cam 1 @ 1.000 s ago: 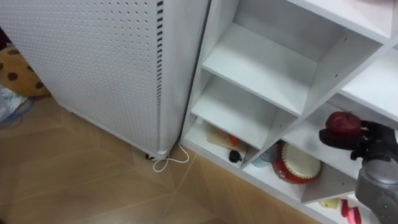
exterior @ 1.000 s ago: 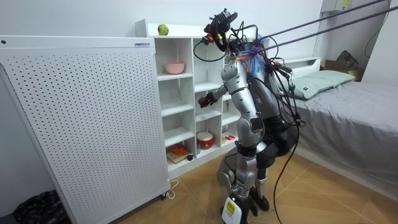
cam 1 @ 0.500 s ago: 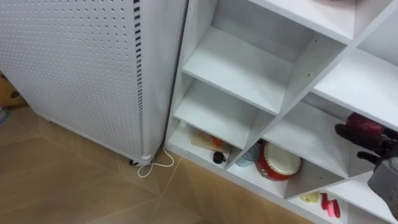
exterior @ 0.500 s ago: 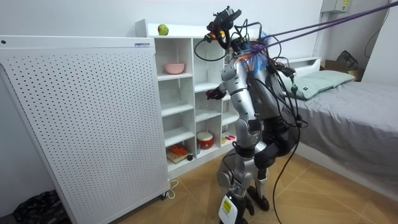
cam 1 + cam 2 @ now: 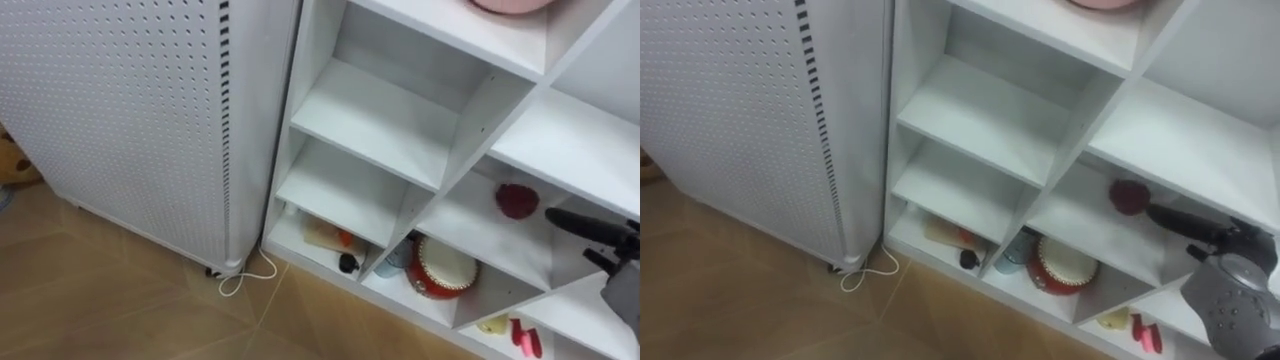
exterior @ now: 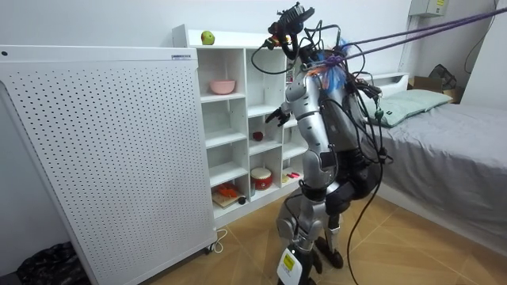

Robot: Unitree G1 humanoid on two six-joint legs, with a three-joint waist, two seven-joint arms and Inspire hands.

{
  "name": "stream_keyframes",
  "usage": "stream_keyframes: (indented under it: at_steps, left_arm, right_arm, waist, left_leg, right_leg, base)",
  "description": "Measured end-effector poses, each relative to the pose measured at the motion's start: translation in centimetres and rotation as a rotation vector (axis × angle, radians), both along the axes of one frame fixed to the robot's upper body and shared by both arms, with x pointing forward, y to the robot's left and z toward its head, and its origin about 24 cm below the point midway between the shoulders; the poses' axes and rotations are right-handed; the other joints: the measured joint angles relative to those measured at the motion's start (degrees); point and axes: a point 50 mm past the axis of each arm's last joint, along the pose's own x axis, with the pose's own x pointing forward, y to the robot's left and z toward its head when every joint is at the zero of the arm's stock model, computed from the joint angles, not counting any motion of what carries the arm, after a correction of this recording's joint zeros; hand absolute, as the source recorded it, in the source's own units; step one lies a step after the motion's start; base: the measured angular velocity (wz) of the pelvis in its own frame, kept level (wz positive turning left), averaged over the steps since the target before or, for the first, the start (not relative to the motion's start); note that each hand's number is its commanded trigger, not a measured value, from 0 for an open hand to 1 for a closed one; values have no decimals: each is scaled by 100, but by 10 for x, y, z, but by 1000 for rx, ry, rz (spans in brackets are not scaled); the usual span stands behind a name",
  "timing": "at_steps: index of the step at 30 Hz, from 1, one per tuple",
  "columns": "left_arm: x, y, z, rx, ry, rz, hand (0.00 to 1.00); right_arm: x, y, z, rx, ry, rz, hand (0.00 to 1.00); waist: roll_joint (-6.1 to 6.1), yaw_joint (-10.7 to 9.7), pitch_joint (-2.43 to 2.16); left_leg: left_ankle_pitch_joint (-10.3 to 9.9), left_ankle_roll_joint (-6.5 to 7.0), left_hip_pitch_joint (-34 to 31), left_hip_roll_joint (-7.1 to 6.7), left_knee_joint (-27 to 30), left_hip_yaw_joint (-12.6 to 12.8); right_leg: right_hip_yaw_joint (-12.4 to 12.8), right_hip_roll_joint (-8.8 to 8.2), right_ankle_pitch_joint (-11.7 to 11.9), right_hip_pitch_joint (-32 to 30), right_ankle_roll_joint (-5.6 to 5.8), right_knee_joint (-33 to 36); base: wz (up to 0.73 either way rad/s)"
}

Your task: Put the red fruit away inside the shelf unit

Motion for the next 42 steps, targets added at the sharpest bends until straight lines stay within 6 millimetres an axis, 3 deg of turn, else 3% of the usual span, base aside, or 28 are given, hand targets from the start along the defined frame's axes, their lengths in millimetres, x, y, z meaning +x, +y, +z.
stream_keyframes:
  at_steps: [9, 13, 23, 25, 28, 30, 34, 36, 37, 38, 42]
  left_arm:
    - [1, -5, -2, -35, -9, -11, 0]
    - [-2, -11, -6, -64, 16, -7, 0]
    - [3, -13, -11, -138, 68, 1, 0]
    - [7, -14, -11, -155, 74, 13, 0]
    - [15, -15, -12, -173, 83, 9, 0]
    - [17, -16, -12, -180, 88, 16, 0]
    - [11, -14, -14, -204, 87, 66, 0]
    - [-2, -13, -17, -220, 86, 116, 0]
    - [-7, -13, -18, -222, 88, 129, 0]
    - [-19, -12, -20, -224, 91, 152, 0]
    - [-63, -24, -28, -176, 131, 169, 0]
  right_arm:
    - [-2, -1, -7, 55, -11, 32, 0]
    - [-4, -5, -16, 67, 2, 76, 0]
    - [-30, -17, -62, -106, 144, 377, 0]
    - [-34, -18, -69, -173, 197, 452, 0]
    - [-51, -15, -93, -247, 296, 583, 0]
    - [-72, -10, -122, -255, 398, 685, 0]
    - [-121, 0, -171, -261, 594, 814, 0]
    - [-161, 6, -199, -232, 697, 879, 0]
    - [-175, 7, -207, -216, 730, 885, 0]
    - [-203, 10, -222, -166, 783, 882, 0]
    - [-290, 31, -256, 14, 920, 829, 0]
  waist:
    - [15, -20, 10]
    - [133, 19, 32]
    - [275, 37, 26]
    - [364, 30, 40]
    - [510, 23, 5]
    - [677, -27, -114]
    - [794, -263, -241]
    - [910, -443, -343]
    - [917, -479, -371]
    - [927, -565, -406]
    - [923, -752, -406]
  left_leg:
    - [9, -2, 223, -2, -131, 39]
    - [8, -1, 504, -2, -270, 17]
    - [67, -58, 1636, -8, -997, 232]
    - [77, -76, 1872, 21, -1136, 230]
    - [119, -118, 2373, 31, -1489, 249]
    - [168, -137, 2715, 17, -1803, 251]
    - [330, -124, 3313, -38, -2428, 396]
    - [357, -162, 3684, -45, -2722, 441]
    - [382, -173, 3838, -88, -2849, 448]
    - [429, -195, 4130, -118, -3108, 451]
    - [554, -316, 5072, -100, -3840, 469]
  right_leg:
    - [-10, 7, 8, 229, 10, -129]
    - [-19, 29, 22, 512, 40, -290]
    - [129, 118, 43, 1453, 55, -835]
    - [124, 162, 49, 1702, 61, -989]
    - [114, 206, 113, 2177, 78, -1344]
    - [41, 265, 226, 2552, 84, -1723]
    - [58, 213, 291, 3027, 136, -2118]
    - [48, 248, 315, 3370, 135, -2357]
    - [47, 247, 316, 3496, 138, -2428]
    - [30, 246, 317, 3757, 144, -2607]
    - [-6, 385, 362, 4633, 144, -3262]
  base:
    - [0]
    - [2]
    - [-1]
    - [2]
    - [2]
    - [-2]
    - [0]
    - [-9]
    - [4]
    - [0]
    - [-3]
